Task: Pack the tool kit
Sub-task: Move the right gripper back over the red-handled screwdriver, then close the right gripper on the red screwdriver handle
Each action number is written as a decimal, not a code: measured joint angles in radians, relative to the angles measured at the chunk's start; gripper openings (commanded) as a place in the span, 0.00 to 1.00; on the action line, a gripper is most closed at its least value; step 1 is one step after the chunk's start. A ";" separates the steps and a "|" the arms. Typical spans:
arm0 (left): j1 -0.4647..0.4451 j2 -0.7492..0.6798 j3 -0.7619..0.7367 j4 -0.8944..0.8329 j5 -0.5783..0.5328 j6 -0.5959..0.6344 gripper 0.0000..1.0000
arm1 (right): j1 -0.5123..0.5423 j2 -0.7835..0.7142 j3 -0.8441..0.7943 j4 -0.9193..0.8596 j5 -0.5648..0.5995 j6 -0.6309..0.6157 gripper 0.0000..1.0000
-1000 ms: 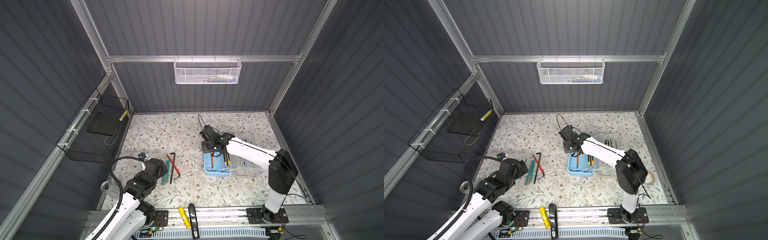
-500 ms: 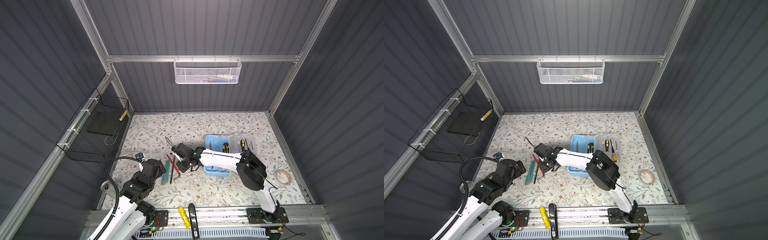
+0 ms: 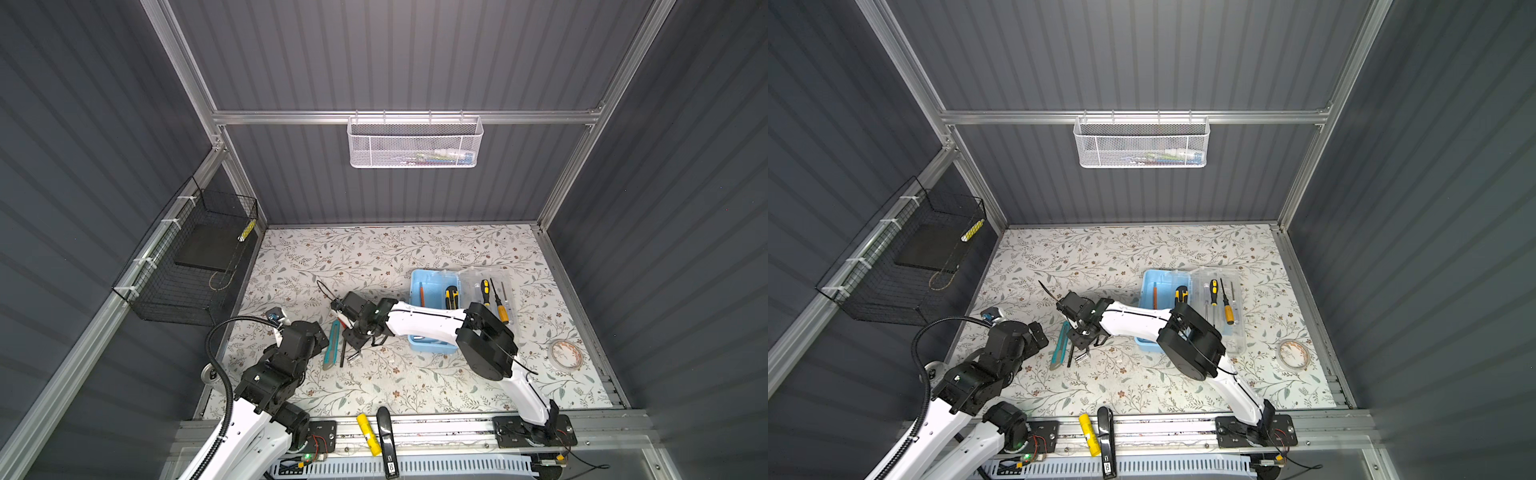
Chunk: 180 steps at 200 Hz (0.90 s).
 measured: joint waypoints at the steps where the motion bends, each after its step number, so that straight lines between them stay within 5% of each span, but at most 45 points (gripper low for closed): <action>1: 0.000 0.000 0.000 0.000 0.000 0.000 0.99 | 0.000 0.001 0.001 -0.001 0.000 0.000 0.36; 44: 0.000 0.000 0.000 -0.011 0.000 0.000 1.00 | 0.002 0.043 0.029 -0.030 0.029 0.000 0.31; 133: 0.000 0.003 0.002 -0.012 0.000 0.000 0.99 | 0.004 0.071 0.087 -0.089 0.105 0.039 0.03; 180: 0.000 0.030 0.002 -0.004 0.001 0.001 1.00 | -0.018 0.029 0.035 -0.122 0.134 0.066 0.00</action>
